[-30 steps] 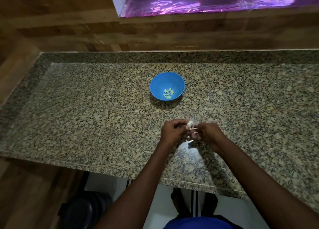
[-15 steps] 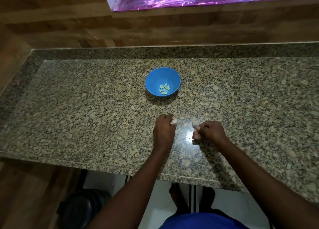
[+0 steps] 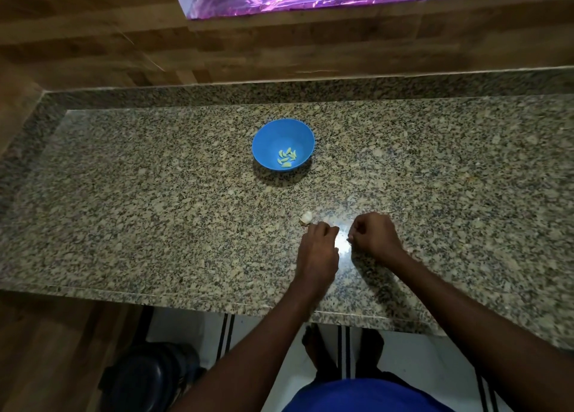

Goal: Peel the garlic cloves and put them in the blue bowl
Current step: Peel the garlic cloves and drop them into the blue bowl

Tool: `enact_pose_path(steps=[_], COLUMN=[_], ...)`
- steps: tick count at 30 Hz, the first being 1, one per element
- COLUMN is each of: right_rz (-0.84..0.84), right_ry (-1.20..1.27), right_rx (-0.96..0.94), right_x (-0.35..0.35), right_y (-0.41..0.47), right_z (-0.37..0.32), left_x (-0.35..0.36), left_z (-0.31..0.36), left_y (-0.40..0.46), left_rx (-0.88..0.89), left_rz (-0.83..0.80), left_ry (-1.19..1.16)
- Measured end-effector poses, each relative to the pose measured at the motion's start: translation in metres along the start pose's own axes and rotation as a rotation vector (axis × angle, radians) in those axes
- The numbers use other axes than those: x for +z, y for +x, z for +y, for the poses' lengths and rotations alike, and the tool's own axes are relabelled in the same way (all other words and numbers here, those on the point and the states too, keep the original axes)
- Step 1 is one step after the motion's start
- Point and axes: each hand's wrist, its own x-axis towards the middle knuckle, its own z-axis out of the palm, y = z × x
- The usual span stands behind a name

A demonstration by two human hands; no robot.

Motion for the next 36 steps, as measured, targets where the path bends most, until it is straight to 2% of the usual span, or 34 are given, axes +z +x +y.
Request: enact_pose_path(steps=[5,10,14,16,18,20,24,26,28,31,36], right_rz=[-0.065,-0.071,-0.132,-0.171,-0.137,-0.068,-0.036,-0.075,-0.131,-0.168,-0.077], right_ry=[-0.335,-0.613,-0.722,-0.683,-0.702,-0.593,-0.047,0.363,0.673,0.759,0.613], right_rx=[-0.081,-0.254,-0.416,-0.407,-0.42,-0.32,-0.028,0.155,0.288,0.252,0.11], right_x=[0.0,-0.004,0.008,0.012,0.011,0.004,-0.008,-0.012,-0.018,-0.021,-0.023], right_y=[0.011,0.009,-0.002,-0.003,-0.005,0.001,0.004,-0.004,-0.015,-0.024,-0.03], right_z=[-0.011,-0.036,-0.029,-0.026,-0.027,-0.022,0.004,0.01,0.012,0.018,0.02], left_x=[0.005,0.003,0.002,0.001,0.0,-0.002,-0.002,-0.01,-0.022,-0.033,-0.038], left_z=[-0.005,-0.007,-0.01,-0.011,-0.01,-0.007,-0.004,0.003,0.014,0.027,0.034], left_y=[-0.009,-0.02,-0.022,-0.022,-0.022,-0.022,-0.019,-0.014,-0.008,0.003,0.014], left_rx=[-0.002,-0.014,-0.034,-0.045,-0.042,-0.026,-0.037,-0.126,-0.265,-0.393,-0.57], left_rz=[0.021,0.055,0.044,0.036,0.034,0.035,0.069,0.105,0.064,-0.055,-0.166], left_ry=[-0.003,-0.076,-0.092,-0.098,-0.093,-0.077,-0.123,-0.329,-0.643,-0.957,-1.096])
